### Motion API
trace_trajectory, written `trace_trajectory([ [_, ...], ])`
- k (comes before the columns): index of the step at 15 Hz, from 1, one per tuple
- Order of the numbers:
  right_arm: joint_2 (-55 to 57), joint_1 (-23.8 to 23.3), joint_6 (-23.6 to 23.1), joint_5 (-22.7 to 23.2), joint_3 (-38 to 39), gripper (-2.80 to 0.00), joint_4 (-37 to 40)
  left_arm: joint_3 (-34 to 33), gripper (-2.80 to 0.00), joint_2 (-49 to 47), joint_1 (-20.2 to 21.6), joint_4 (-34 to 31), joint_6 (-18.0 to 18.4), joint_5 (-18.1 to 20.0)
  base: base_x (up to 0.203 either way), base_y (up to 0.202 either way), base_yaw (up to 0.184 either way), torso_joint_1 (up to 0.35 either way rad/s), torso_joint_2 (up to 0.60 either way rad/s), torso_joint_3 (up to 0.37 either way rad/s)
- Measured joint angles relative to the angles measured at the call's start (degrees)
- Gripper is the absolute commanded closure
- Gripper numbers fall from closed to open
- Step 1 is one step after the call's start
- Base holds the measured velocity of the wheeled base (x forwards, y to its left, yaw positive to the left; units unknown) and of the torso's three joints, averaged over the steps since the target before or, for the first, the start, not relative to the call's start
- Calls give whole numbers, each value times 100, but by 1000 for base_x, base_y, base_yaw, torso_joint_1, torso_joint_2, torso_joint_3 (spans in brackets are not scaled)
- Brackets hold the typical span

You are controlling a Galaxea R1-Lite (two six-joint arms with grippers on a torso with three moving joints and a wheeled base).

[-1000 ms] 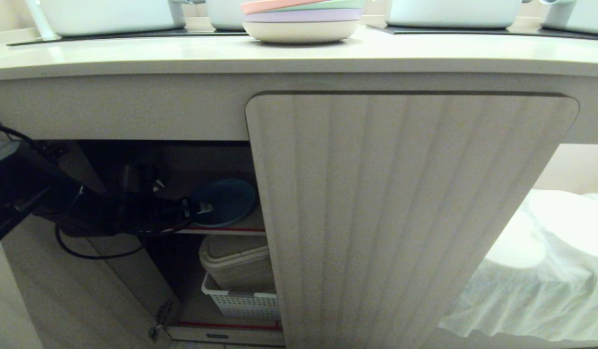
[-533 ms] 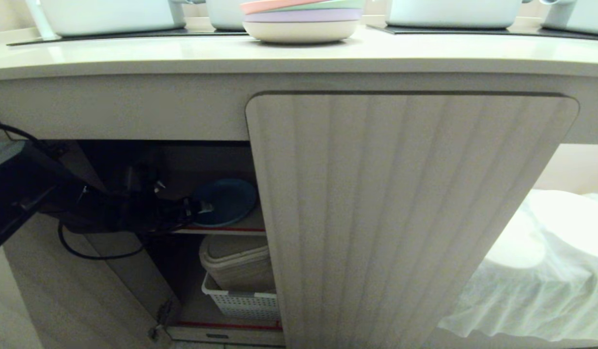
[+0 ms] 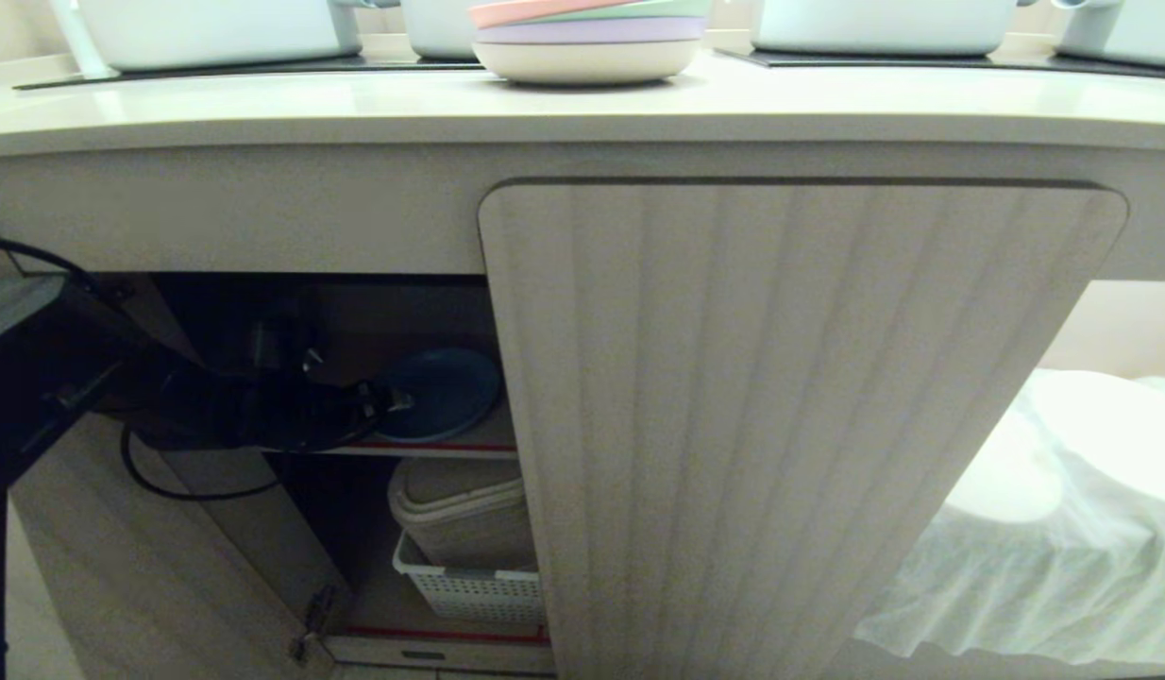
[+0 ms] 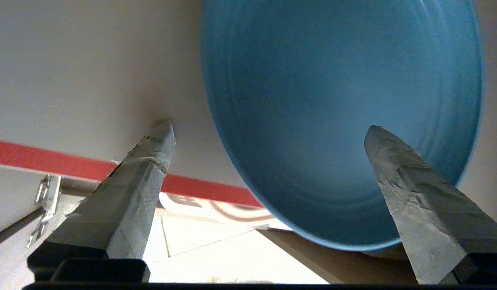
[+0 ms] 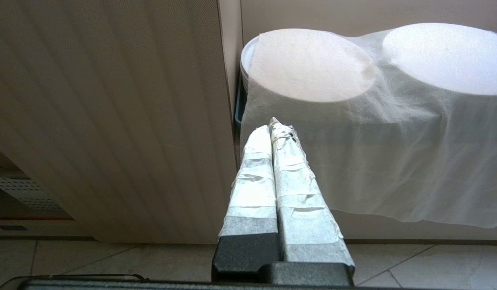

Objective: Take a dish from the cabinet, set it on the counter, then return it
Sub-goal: Take the plate from the cabinet

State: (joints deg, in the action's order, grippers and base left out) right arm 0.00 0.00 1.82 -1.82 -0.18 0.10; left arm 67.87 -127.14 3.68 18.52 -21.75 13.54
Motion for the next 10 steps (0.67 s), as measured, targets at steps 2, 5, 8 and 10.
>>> trace_trajectory([
  [2,0,0,2,-2,0,0,0,13,-280,-25,-4,11,23,-57,0,0,0,0,0,0],
  [5,0,0,2,-2,0,0,0,32,-280,-37,-18,11,50,-71,0,0,0,0,0,0],
  [8,0,2,0,-1,0,0,0,33,-280,-36,-30,17,69,-76,0,0,0,0,0,0],
  [10,0,2,2,-2,0,0,-2,33,-280,-30,-54,16,69,-90,0,0,0,0,0,0],
])
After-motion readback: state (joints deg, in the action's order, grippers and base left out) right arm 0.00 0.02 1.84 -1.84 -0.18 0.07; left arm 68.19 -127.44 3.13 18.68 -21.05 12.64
